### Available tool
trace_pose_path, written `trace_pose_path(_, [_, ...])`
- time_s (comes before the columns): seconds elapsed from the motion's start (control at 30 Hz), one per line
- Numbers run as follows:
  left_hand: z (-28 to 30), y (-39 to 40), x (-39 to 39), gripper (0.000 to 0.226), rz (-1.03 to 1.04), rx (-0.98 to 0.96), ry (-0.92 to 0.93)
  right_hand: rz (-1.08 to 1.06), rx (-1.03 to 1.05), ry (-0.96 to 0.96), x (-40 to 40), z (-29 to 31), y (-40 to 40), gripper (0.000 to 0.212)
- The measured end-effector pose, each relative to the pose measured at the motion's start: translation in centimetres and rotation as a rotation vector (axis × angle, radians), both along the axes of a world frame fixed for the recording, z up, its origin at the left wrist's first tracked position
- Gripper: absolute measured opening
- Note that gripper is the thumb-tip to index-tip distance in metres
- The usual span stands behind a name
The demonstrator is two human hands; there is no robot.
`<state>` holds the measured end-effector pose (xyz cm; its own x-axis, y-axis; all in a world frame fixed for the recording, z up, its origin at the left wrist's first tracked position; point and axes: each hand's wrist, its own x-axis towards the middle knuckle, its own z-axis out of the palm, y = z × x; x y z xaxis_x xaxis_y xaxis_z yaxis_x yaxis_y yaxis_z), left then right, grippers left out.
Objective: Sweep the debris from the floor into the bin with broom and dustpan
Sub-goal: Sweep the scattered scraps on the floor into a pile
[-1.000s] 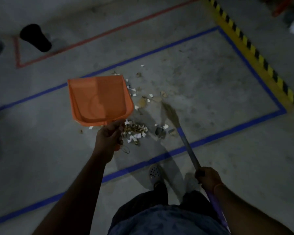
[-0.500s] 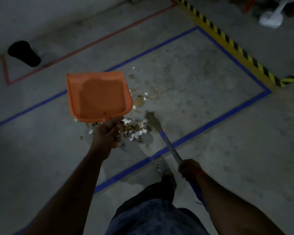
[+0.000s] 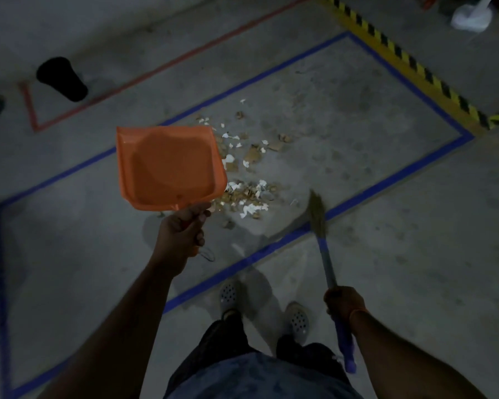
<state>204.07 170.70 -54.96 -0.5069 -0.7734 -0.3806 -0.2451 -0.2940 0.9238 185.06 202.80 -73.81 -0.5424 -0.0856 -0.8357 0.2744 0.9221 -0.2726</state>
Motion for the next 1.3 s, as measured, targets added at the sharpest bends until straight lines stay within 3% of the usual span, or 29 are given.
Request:
trace_pose_path(0.13, [0.5,-3.4,3.9,0.024,0.019,-0.012,-0.017,0.127,-0.047,-0.053,2.5,-4.3,-2.8,0.035])
trace_pose_path(0.23, [0.5,-6.4,6.8,0.023,0.018,-0.018,-0.038,0.185,-0.114,-0.036,4.4,0.4,-8.8,0.013])
trace_pose_path(0.37, [0.4,-9.8,8.8,0.024,0.039,0.0,-0.001,0.076,-0.224,-0.024,6.0,3.3,-13.3,0.004])
trace_pose_path(0.63, [-1.3,-13.5,6.4,0.021,0.048,0.071,0.085,0.068,-0.31,0.156,5.1,5.0,-13.3,0.02])
trace_pose_path(0.97, [-1.0,-15.0,-4.3,0.022,-0.021,0.028,0.079,0.136,-0.353,0.169,-5.9,3.5,-15.5,0.028])
trace_pose_path(1.3, [-1.1,-15.8,-20.0,0.022,0.028,0.053,0.052,0.171,-0.28,-0.089,-24.8,3.4,-18.5,0.044])
